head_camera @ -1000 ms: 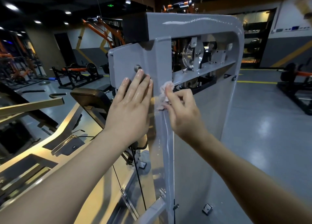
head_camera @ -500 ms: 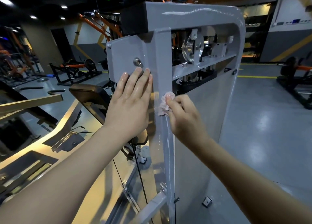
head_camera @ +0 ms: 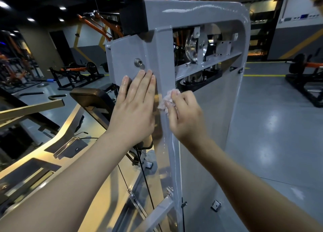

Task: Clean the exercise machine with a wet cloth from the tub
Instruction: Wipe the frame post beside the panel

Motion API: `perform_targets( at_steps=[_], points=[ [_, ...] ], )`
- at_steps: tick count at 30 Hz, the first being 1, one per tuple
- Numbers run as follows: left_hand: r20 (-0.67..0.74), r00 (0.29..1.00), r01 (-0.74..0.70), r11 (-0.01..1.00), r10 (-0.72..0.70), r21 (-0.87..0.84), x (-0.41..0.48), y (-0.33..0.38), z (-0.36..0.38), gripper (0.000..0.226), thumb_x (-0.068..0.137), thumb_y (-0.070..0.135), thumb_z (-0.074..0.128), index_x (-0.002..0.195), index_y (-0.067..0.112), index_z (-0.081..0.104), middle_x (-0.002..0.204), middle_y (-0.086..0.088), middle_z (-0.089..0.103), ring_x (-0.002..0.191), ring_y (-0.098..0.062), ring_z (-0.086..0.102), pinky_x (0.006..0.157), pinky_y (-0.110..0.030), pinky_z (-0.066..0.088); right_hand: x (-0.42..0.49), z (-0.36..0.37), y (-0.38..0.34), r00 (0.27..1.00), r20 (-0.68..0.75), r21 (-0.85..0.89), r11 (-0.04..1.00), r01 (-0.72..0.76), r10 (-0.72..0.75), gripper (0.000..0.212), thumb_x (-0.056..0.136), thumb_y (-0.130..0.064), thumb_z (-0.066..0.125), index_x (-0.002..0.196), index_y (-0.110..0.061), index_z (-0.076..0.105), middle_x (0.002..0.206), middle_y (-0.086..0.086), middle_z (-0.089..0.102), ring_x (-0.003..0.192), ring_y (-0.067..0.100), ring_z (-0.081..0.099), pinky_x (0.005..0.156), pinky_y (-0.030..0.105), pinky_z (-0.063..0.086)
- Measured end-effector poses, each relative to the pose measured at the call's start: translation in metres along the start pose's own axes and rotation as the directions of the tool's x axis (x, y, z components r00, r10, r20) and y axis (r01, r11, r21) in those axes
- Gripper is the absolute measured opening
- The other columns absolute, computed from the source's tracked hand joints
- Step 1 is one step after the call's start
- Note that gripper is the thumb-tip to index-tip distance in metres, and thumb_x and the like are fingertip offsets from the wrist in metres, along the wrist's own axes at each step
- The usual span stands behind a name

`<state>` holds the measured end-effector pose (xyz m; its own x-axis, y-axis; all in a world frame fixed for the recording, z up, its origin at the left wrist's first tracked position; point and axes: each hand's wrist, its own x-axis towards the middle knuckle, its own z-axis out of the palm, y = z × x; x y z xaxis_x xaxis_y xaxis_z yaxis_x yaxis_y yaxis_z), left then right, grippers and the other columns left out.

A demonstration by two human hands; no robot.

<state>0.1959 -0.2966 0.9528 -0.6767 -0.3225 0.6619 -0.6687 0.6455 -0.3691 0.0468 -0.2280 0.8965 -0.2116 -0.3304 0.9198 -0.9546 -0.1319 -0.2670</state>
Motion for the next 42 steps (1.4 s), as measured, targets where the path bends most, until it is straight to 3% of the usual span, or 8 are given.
perform_targets(
  at_steps=[6,12,16,20,26,32,39,42],
  points=[
    [0.019,1.000,-0.014,1.000,0.013,0.012,-0.004,0.005,0.003,0.086,0.087,0.022,0.043,0.163,0.004,0.006,0.171,-0.013,0.004,0.159,-0.024,-0.001,0.125,-0.047,-0.014,-0.050,0.016,0.010,0.998,0.037,-0.035,0.999,-0.041,0.042,0.027,0.097,0.003,0.058,0.122,0.012,0.064,0.097,0.014,0.060,0.083,0.020,0.055,0.077,0.027,0.052],
    [-0.004,1.000,-0.013,0.999,0.013,0.032,-0.001,0.006,0.009,0.085,0.096,0.037,0.048,0.163,0.004,0.007,0.171,-0.013,0.004,0.159,-0.023,-0.001,0.124,-0.046,-0.016,-0.043,0.006,0.015,0.995,0.090,-0.023,0.999,0.040,-0.037,0.013,0.094,0.010,0.057,0.093,0.000,0.067,0.087,0.008,0.058,0.075,0.017,0.048,0.067,0.028,0.047],
    [-0.051,0.999,0.007,1.000,-0.006,0.017,0.000,0.007,0.012,0.076,0.102,0.041,0.041,0.163,0.006,0.012,0.171,-0.012,0.007,0.159,-0.023,0.001,0.124,-0.044,-0.017,-0.045,0.012,0.010,0.995,0.078,-0.025,0.998,-0.057,0.059,0.026,0.098,-0.001,0.055,0.120,0.010,0.064,0.099,0.014,0.061,0.085,0.020,0.055,0.074,0.024,0.048],
    [-0.062,0.998,-0.008,0.998,0.012,0.062,0.002,0.004,0.019,0.078,0.105,0.051,0.040,0.162,0.005,0.013,0.171,-0.013,0.008,0.159,-0.026,0.004,0.123,-0.045,-0.017,-0.074,0.018,0.015,0.992,0.107,0.025,0.997,-0.068,0.065,0.030,0.094,-0.004,0.047,0.115,0.010,0.063,0.103,0.017,0.061,0.093,0.022,0.056,0.085,0.027,0.051],
    [-0.073,0.997,-0.005,0.998,0.010,0.065,0.002,0.005,0.022,0.083,0.102,0.054,0.041,0.162,0.004,0.013,0.171,-0.015,0.009,0.158,-0.027,0.005,0.123,-0.046,-0.017,-0.054,0.021,0.015,0.985,0.054,0.100,0.980,-0.171,0.167,0.017,0.089,0.009,0.062,0.101,-0.002,0.061,0.097,0.009,0.060,0.088,0.013,0.048,0.076,0.010,0.037],
    [-0.016,1.000,0.004,0.999,-0.003,0.046,0.007,0.006,0.024,0.104,0.093,0.080,0.021,0.162,0.003,0.013,0.170,-0.016,0.009,0.158,-0.029,0.005,0.121,-0.047,-0.020,-0.093,0.020,0.025,0.983,0.110,0.167,0.972,-0.164,0.147,0.033,0.085,0.015,0.063,0.092,-0.015,0.050,0.088,0.000,0.049,0.078,0.008,0.043,0.070,0.013,0.039],
    [-0.011,1.000,0.022,0.997,-0.021,0.077,0.000,0.014,0.021,0.110,0.090,0.069,0.050,0.162,0.003,0.000,0.171,-0.016,0.000,0.158,-0.030,-0.002,0.123,-0.053,-0.012,-0.055,0.011,0.024,0.978,0.094,0.124,0.972,-0.197,0.186,0.007,0.093,0.001,0.062,0.092,-0.005,0.063,0.090,-0.002,0.055,0.084,0.001,0.040,0.074,0.004,0.032],
    [0.014,1.000,0.024,1.000,-0.024,0.019,0.002,0.013,0.021,0.118,0.086,0.087,0.027,0.161,0.000,0.003,0.170,-0.018,0.003,0.158,-0.032,0.000,0.124,-0.050,-0.013,-0.091,0.013,0.026,0.969,0.144,0.133,0.966,-0.221,0.201,0.020,0.090,0.008,0.062,0.085,-0.010,0.055,0.089,-0.016,0.040,0.079,0.000,0.038,0.069,0.010,0.031]
  ],
)
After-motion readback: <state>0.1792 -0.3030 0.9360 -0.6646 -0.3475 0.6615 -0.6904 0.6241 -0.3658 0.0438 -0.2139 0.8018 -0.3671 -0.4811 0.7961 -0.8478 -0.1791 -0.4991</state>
